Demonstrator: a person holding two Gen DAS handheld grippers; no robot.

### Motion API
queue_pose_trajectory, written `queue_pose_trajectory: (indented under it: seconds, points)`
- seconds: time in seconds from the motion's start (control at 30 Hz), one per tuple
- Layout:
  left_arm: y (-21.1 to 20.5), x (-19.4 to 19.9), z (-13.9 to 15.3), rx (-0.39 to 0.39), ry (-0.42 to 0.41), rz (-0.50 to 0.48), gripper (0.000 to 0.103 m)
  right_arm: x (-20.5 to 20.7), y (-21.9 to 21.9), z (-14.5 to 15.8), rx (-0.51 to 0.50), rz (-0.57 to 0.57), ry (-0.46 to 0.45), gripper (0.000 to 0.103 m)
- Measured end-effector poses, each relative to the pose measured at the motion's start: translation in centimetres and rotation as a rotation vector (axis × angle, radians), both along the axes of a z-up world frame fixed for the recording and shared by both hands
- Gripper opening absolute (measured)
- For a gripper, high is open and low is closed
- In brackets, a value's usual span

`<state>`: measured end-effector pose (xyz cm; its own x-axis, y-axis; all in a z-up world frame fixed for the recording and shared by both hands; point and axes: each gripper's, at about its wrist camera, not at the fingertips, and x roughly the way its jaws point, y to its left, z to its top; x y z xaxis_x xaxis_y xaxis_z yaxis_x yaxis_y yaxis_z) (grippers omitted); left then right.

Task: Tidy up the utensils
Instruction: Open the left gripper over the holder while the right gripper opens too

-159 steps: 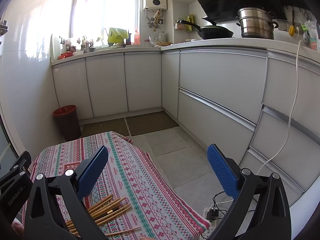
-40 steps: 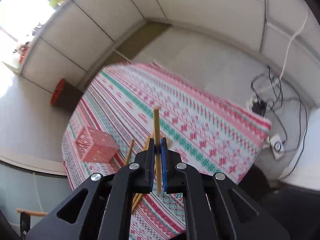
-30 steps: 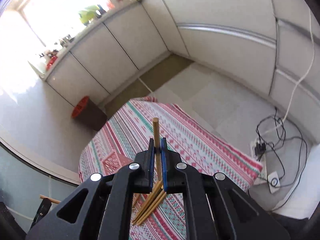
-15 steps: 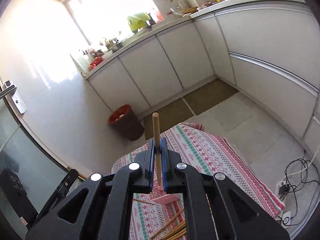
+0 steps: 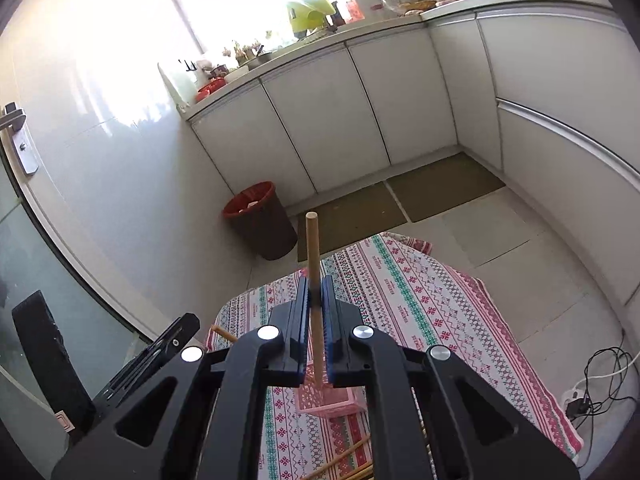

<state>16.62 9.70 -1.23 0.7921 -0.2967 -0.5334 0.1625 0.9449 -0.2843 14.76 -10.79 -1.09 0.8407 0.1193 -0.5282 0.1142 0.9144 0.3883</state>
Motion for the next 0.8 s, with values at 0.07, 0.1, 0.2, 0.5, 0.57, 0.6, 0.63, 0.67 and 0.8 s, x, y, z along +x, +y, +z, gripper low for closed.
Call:
queue_pose_trajectory:
  seconds: [0.07, 0.1, 0.2, 0.5, 0.57, 0.6, 0.63, 0.67, 0.8]
  points:
    - [0.6, -0.2, 0.8, -0.015, -0.015, 0.02, 0.023, 0.4, 0.4, -0.4, -0.007, 0.001, 0.005, 0.006]
    - [1.1, -0.5, 1.2, -0.028, -0.025, 0.03, 0.025, 0.7, 0.6, -0.6, -0.01, 0.006, 0.009, 0.006]
    - [2.1, -1.2, 2.1, -0.042, -0.053, 0.06, 0.036, 1.7, 1.2, -1.5, -0.025, 0.016, 0.025, 0.006]
    - [3.1, -1.8, 2.4, 0.001, -0.059, 0.098, 0.045, 5.3, 3.2, -6.0, -0.038, 0.066, 0.089, 0.02]
    - [3.0, -2.0, 2.6, 0.017, -0.066, 0.1, 0.045, 5.2, 3.1, -6.2, -0.034, 0.054, 0.084, 0.03]
    - [3.0, -2.1, 2.6, 0.027, -0.068, 0.098, 0.045, 5.1, 3.1, -6.0, -0.038, 0.047, 0.079, 0.032]
    - [2.8, -2.2, 2.6, 0.033, -0.067, 0.095, 0.045, 5.0, 3.2, -5.8, -0.044, 0.042, 0.072, 0.032]
    - [2.6, -2.3, 2.6, 0.036, -0.066, 0.091, 0.048, 4.7, 3.2, -5.5, -0.053, 0.036, 0.061, 0.037]
    - [1.9, -2.7, 2.4, 0.065, -0.068, 0.089, 0.056, 3.5, 3.0, -4.6, -0.103, -0.009, 0.033, 0.051]
